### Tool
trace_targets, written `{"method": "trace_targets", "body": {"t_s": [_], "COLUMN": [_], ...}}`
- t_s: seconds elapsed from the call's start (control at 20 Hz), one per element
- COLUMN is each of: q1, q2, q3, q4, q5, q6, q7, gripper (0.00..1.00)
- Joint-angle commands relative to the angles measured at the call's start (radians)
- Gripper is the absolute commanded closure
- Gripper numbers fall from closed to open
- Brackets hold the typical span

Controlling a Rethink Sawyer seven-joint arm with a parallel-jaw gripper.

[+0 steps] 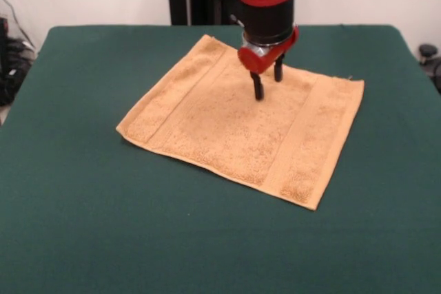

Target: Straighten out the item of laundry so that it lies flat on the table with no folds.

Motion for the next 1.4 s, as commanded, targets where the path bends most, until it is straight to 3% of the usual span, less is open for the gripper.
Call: {"method": "trace_targets", "body": {"t_s": [0.05,0.25,0.5,0.95,1.4], "q1": [0.051,0.066,0.096,0.104,0.129], "q2": [0.019,0.003,-0.089,-0.175,-0.219], "q3": [0.016,-0.005,-0.097,-0.129,-0.164], "q4": [0.052,0.044,0.054,0.070,0.107], "q5": [0.048,0.019,0.034,0.143,0.128], "q6": [0.090,-0.047,-0.256,-0.225,-0.223], "q7": [0.172,0.220,0.360,0.365,0.312], "gripper": [0.00,0.00,0.00,0.00,0.00]}}
